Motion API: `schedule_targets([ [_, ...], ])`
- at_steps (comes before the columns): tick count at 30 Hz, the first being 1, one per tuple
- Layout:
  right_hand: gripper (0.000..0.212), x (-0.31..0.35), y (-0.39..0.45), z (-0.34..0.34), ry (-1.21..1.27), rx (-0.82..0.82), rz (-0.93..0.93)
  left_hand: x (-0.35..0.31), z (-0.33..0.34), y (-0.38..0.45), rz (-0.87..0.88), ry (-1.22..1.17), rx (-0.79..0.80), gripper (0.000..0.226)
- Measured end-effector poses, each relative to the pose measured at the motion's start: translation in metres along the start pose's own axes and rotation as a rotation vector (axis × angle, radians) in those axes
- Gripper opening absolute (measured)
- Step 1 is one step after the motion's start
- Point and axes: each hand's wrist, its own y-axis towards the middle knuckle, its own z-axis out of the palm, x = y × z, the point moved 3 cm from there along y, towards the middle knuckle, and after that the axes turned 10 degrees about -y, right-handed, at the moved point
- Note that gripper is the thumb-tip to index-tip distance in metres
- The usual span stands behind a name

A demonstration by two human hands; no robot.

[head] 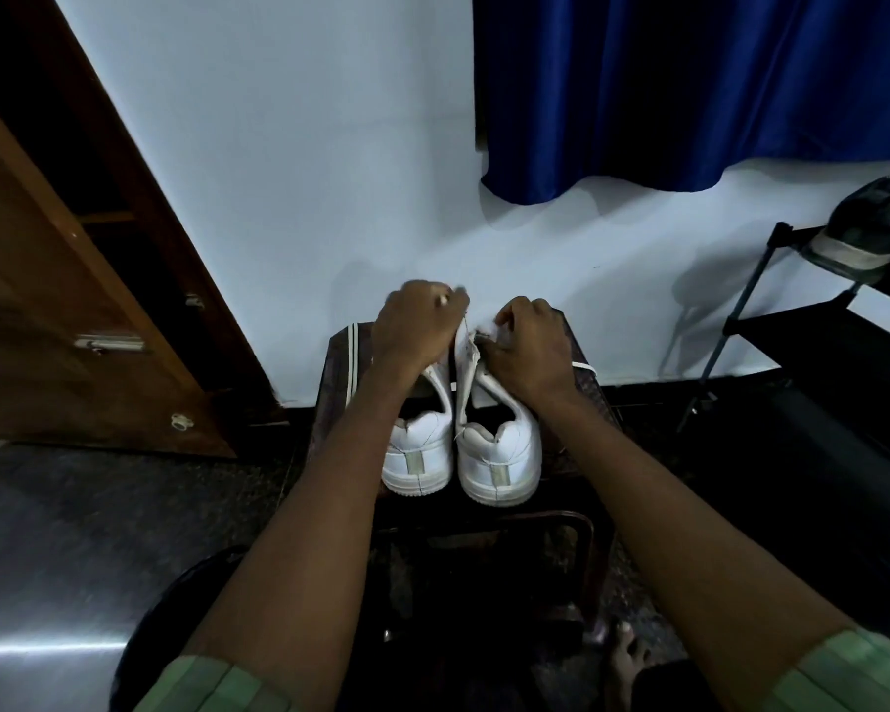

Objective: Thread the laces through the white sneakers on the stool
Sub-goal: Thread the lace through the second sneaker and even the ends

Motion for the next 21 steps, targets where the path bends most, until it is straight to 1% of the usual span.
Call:
schedule_targets([
  [2, 0.058, -0.005, -0.001, -0.004, -0.075, 0.040, 0.046, -0.002, -0.012, 0.006, -0.074, -0.421, -0.121, 0.052],
  [3, 0.067, -0.009, -0.001, -0.007, -0.077, 0.087, 0.083, -0.002, -0.016, 0.006, -0.120, -0.560, -0.149, 0.051],
  [5, 0.076, -0.018, 0.002, -0.014, -0.115, 0.191, 0.162, -0.003, -0.017, 0.002, -0.201, -0.721, -0.136, 0.042],
  [6, 0.075, -0.023, 0.005, -0.019, -0.158, 0.234, 0.178, -0.004, -0.016, 0.000, -0.227, -0.784, -0.113, 0.039],
  [8, 0.063, -0.028, 0.011, -0.034, -0.183, 0.303, 0.178, -0.011, -0.017, -0.004, -0.256, -0.936, -0.099, 0.037],
  [10, 0.049, -0.025, 0.014, -0.048, -0.112, 0.360, 0.160, -0.023, -0.022, -0.003, -0.257, -1.159, -0.088, 0.041],
  [12, 0.040, -0.018, 0.014, -0.055, -0.023, 0.393, 0.105, -0.033, -0.027, 0.000, -0.253, -1.404, -0.037, 0.044],
  [13, 0.037, -0.015, 0.012, -0.055, 0.018, 0.390, 0.080, -0.036, -0.029, 0.001, -0.249, -1.433, -0.003, 0.044],
  [14, 0.034, -0.011, 0.009, -0.055, 0.052, 0.379, 0.060, -0.038, -0.031, 0.001, -0.236, -1.347, 0.019, 0.045],
  [15, 0.031, -0.007, 0.006, -0.052, 0.073, 0.359, 0.040, -0.036, -0.032, -0.001, -0.195, -1.121, 0.026, 0.044],
  [17, 0.031, -0.002, 0.004, -0.044, 0.049, 0.318, -0.017, -0.031, -0.028, -0.007, -0.048, -0.505, 0.066, 0.044],
  [18, 0.033, 0.000, 0.004, -0.042, 0.034, 0.308, -0.040, -0.028, -0.023, -0.010, -0.001, -0.310, 0.086, 0.044],
  [19, 0.033, 0.002, 0.005, -0.040, 0.046, 0.308, -0.040, -0.025, -0.020, -0.012, 0.012, -0.225, 0.097, 0.043],
  [21, 0.027, 0.007, 0.008, -0.042, 0.156, 0.302, -0.030, -0.022, -0.019, -0.013, 0.011, -0.207, 0.098, 0.039],
])
